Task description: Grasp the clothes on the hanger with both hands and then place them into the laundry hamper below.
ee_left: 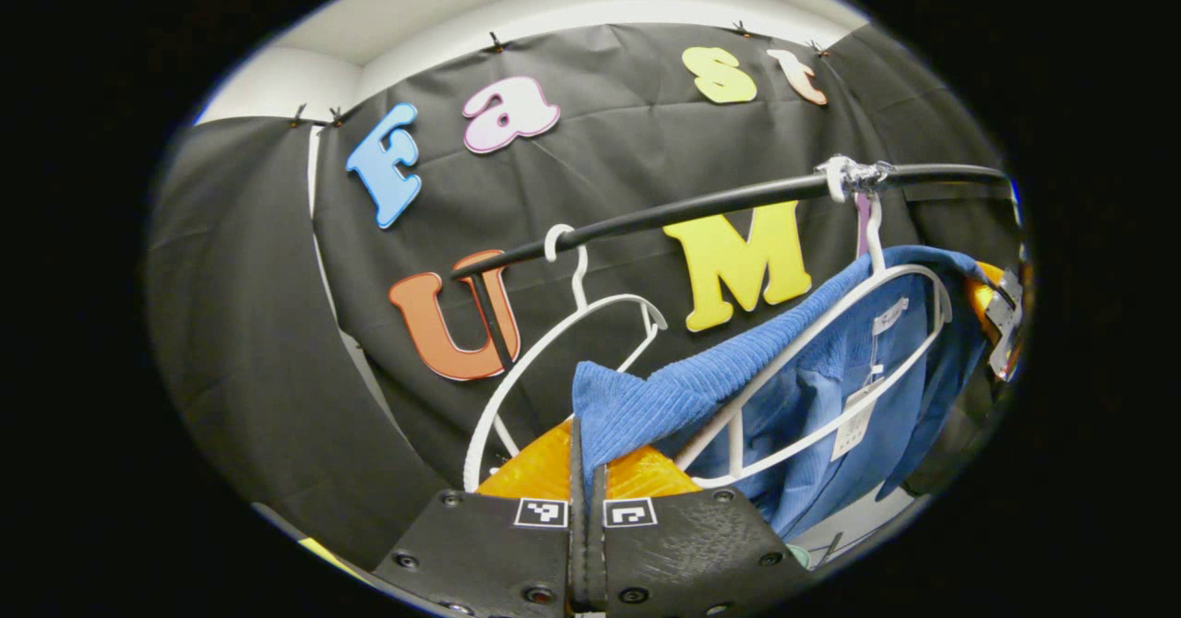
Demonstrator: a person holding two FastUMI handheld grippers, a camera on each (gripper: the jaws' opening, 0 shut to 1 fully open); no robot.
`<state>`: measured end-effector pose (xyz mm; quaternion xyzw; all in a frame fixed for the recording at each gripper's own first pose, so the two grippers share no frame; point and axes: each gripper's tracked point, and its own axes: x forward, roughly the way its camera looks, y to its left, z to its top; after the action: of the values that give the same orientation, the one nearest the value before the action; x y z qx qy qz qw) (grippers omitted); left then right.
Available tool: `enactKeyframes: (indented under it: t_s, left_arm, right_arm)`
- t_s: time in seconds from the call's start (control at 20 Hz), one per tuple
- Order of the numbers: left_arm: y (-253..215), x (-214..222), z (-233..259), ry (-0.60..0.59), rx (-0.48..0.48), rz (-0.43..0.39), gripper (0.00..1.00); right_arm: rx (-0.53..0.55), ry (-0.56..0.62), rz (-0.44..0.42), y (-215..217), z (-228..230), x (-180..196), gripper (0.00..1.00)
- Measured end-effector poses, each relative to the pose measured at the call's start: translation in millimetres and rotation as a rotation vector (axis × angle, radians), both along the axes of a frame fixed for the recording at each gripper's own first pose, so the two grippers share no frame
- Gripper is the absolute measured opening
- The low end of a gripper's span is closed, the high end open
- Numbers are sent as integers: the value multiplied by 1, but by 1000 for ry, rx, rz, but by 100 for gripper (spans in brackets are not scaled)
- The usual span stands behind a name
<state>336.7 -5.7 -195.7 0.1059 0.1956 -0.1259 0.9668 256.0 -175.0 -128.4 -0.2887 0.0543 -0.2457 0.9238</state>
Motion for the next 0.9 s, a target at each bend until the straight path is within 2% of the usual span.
enactKeyframes:
  t_s: [0.2, 0.3, 0.35, 0.4, 0.45, 0.5, 0.55, 0.6, 0.75, 0.8, 0.85, 0.9]
  left_arm:
    - [-2, 3, -10, 25, -30, -65, 0]
    - [-4, 5, -20, 62, -60, -102, 0]
    - [-6, 3, -26, 84, -80, -123, 5]
    - [-8, 5, -31, 100, -102, -140, 0]
    - [-10, 4, -32, 101, -114, -154, 0]
    - [-10, 5, -32, 96, -114, -162, 5]
    - [-11, 4, -33, 91, -120, -169, 5]
    - [-13, 3, -36, 99, -134, -184, 0]
    - [-18, -4, -37, 137, -197, -238, 0]
    - [-17, -8, -34, 145, -209, -258, 5]
    - [-16, -11, -32, 162, -221, -281, 5]
    - [-15, -12, -30, 167, -232, -300, 0]
  right_arm:
    - [-25, 25, 15, 0, -10, 6, 8]
    - [6, 57, 10, -6, -21, 9, 9]
    - [44, 77, 17, -5, -29, 10, 8]
    - [58, 83, 17, -6, -32, 12, 8]
    - [42, 80, 15, -6, -32, 11, 8]
    - [24, 79, 16, -7, -31, 12, 8]
    - [24, 87, 23, -6, -33, 12, 8]
    - [41, 103, 31, -3, -39, 13, 8]
    - [61, 126, 43, -3, -42, 12, 8]
    - [59, 130, 45, -3, -41, 10, 8]
    - [54, 136, 51, -2, -40, 9, 8]
    - [50, 136, 51, -2, -40, 9, 8]
